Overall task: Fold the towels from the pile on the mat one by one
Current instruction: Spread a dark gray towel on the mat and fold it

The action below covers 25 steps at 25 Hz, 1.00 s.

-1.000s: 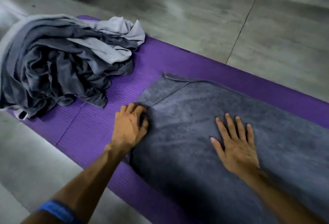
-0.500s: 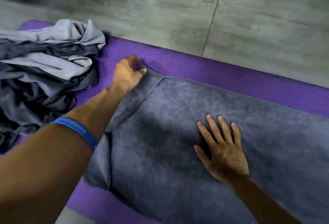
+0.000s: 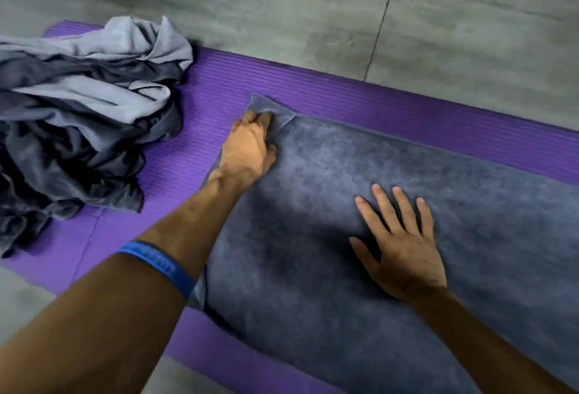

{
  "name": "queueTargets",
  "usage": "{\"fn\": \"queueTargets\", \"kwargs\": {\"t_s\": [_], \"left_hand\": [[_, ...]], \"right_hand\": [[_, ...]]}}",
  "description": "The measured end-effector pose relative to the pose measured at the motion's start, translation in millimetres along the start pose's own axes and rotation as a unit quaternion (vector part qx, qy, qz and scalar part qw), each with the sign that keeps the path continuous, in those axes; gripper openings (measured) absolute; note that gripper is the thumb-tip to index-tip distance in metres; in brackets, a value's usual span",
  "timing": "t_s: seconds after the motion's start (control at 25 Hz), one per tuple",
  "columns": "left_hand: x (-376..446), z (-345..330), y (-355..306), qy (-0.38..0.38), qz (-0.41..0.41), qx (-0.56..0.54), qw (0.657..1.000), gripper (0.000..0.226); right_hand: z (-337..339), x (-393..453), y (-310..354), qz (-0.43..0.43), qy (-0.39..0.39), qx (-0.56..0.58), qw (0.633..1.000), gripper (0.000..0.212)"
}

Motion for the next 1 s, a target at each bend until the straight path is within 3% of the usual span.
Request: {"fn": "queueTargets", "kwargs": {"t_s": [0.08,0.24,0.36,0.48,0.56,0.72,0.88,1.0], "left_hand": [[-47.2,4.3,8.5,-0.024,0.053,0.036,0.998,0.073],[-201.8,-18.2,43.5,-0.091,0.098,0.081,0.988,0.047],[-252.8,-35.4,88.3,-0.061,0.183,0.051,0.980,0.046],[-259.9,-34.5,101.4,-0.040,0.219,0.007,0.975,0.055],[-264.1,-29.3,97.2,-0.027,0.214,-0.012,0.976,0.063],[-271.1,-28.3,87.9,0.033,0.159,0.073,0.984,0.063],[-250.6,-25.7,83.2,-0.004,0.099,0.097,0.990,0.049],[-211.7,-25.5,74.9,-0.033,0.064,0.007,0.997,0.068]], "right_hand": [[0.8,0.3,0.2,-0.001,-0.001,-0.001,1.000,0.069],[-0.4,-0.7,1.5,-0.006,0.000,-0.013,1.000,0.069],[0.0,-2.0,1.4,-0.014,-0.002,-0.029,0.999,0.069],[-1.6,-3.2,1.3,-0.015,-0.005,-0.030,0.999,0.069],[-2.0,-2.4,-0.6,-0.017,-0.001,-0.023,1.000,0.070],[-2.7,-4.4,-1.9,-0.017,0.006,-0.016,1.000,0.072],[-1.3,-3.1,-3.0,-0.013,0.007,-0.010,1.000,0.070],[-1.1,-2.5,-3.2,-0.014,-0.003,-0.023,1.000,0.068]]}}
Point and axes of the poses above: each hand's wrist, its own x-axis towards the middle knuckle, its own z-axis out of the back of the hand, y = z × x, the point moved 6 cm from there along x, towards the middle knuckle, and after that the axes turned 3 degrees about z, right-handed, at the moved point
